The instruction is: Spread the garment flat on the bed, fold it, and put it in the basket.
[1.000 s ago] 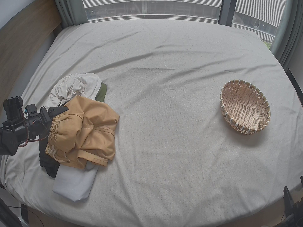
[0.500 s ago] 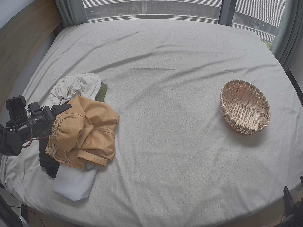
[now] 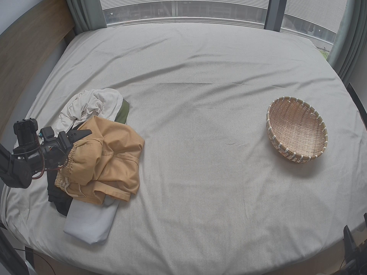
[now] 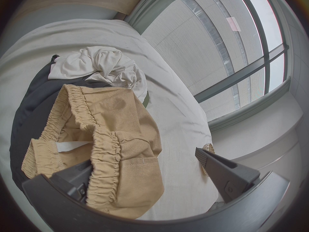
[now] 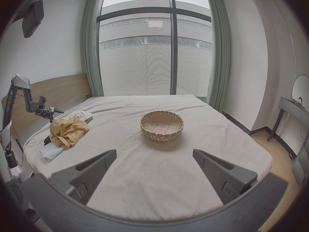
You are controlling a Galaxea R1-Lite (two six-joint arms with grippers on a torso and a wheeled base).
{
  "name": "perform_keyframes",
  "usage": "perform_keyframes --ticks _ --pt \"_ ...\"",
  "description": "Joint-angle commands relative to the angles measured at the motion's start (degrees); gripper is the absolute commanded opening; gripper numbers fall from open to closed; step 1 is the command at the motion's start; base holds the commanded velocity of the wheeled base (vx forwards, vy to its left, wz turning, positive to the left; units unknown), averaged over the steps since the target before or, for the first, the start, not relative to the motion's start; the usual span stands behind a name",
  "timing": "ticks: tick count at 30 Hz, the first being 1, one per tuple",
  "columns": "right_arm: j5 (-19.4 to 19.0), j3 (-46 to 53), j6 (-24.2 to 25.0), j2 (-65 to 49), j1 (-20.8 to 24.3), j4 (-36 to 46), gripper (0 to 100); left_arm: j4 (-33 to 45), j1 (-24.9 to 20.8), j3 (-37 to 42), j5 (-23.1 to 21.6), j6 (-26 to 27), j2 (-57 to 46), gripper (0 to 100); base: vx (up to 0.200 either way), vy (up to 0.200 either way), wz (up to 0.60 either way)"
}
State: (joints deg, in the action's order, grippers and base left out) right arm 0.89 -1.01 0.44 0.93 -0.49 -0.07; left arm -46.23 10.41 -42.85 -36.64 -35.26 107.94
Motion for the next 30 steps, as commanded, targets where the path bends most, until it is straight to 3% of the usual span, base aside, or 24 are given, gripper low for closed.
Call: perform_keyframes --ticks 1,13,20,24,26,28,30 --pt "-0.01 1.01 0.09 -0.93 -0.04 -0.01 100 -0.09 -0.22 -0.13 -0.01 -0.16 0.7 0 0.0 0.0 0.0" --pt "0.08 1.01 0.09 -0.93 0.05 -0.01 100 -0.18 -0.22 1.54 -0.62 -0.34 0.35 0 0.0 0.0 0.0" --pt "0.08 1.01 0.09 -0.93 -0.04 -0.01 100 -0.36 -1.01 4.71 -1.94 -0.87 -7.04 0 0.0 0.0 0.0" --pt "0.08 1.01 0.09 -0.93 -0.04 -0.01 100 -0.36 -1.27 6.11 -5.89 -0.96 -11.34 0 0.0 0.0 0.0" --pt "-0.01 1.01 0.0 -0.93 -0.04 -0.01 100 -0.18 -1.89 8.66 -13.01 -1.22 -17.85 0 0.0 0.0 0.0" --pt "-0.01 1.01 0.0 -0.93 -0.04 -0.01 100 -0.18 -2.06 9.8 -17.32 -1.4 -21.19 0 0.0 0.0 0.0" --pt "-0.01 1.01 -0.09 -0.93 -0.04 -0.01 100 -0.18 -2.15 10.24 -18.2 -1.31 -21.98 0 0.0 0.0 0.0"
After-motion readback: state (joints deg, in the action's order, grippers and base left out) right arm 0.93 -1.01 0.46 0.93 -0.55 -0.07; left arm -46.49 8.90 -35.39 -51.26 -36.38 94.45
